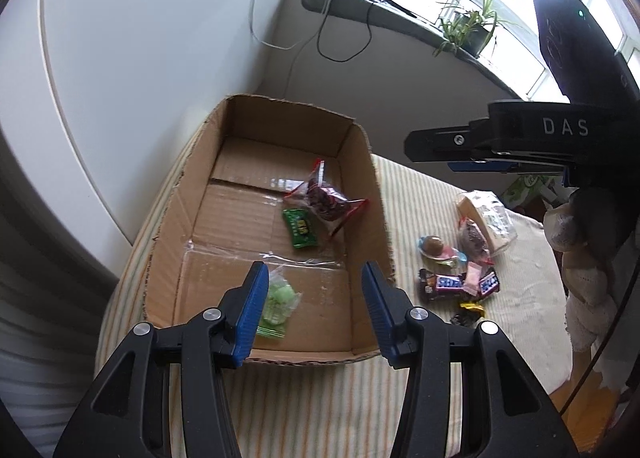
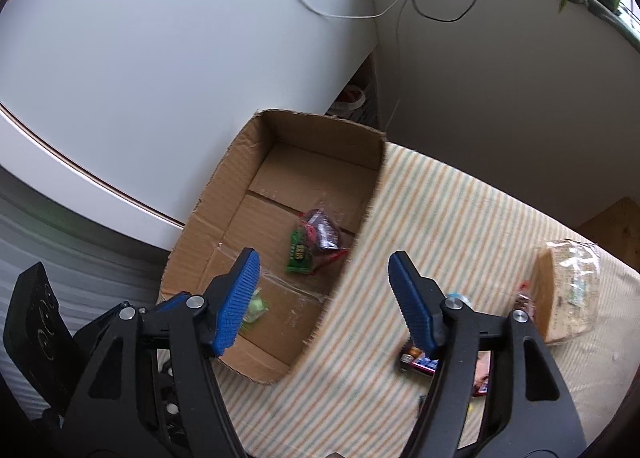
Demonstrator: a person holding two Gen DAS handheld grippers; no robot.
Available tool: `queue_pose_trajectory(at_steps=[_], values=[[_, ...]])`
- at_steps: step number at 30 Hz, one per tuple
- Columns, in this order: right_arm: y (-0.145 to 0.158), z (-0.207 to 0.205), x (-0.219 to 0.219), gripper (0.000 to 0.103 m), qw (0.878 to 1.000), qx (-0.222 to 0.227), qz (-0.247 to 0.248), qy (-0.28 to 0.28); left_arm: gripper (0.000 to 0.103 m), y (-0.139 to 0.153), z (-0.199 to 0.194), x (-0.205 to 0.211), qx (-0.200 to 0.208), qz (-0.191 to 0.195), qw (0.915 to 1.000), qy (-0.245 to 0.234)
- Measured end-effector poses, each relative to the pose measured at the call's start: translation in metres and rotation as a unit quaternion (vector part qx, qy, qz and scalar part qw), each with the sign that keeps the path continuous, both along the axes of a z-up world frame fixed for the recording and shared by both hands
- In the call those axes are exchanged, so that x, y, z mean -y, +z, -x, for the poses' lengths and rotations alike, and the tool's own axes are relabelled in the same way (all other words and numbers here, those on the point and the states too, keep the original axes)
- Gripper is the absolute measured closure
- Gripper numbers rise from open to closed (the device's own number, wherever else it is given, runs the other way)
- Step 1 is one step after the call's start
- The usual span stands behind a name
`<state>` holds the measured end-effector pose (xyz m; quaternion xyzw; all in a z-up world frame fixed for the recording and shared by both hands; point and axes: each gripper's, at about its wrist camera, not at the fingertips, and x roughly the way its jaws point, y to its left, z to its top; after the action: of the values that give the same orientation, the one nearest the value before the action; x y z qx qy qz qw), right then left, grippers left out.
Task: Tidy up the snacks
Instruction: 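Move the left gripper to the yellow-wrapped candy while the right approaches the Snickers bar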
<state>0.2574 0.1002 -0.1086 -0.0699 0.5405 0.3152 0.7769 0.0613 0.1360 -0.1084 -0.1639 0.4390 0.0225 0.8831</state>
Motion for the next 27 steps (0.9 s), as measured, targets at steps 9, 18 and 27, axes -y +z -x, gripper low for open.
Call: queue_pose_trajectory(at_steps=[9,18,27], values=[[0.014,-0.008,0.07,0.033,0.999,0.013,-0.006,-0.05,0.056,0.006,-0.007,0.031,0.01,0.01,0.9991,-0.041],[0.0,-0.009,0.164,0.033,0.992,-0.004,-0.003,-0.129,0.056,-0.001,-0.023,0.081,0.001,0.016,0.9944,-0.105],[-0.039,-0.007,0.235,0.033,0.978,-0.056,0.004,-0.199,0.056,-0.019,-0.031,0.13,-0.023,0.02,0.9843,-0.174]])
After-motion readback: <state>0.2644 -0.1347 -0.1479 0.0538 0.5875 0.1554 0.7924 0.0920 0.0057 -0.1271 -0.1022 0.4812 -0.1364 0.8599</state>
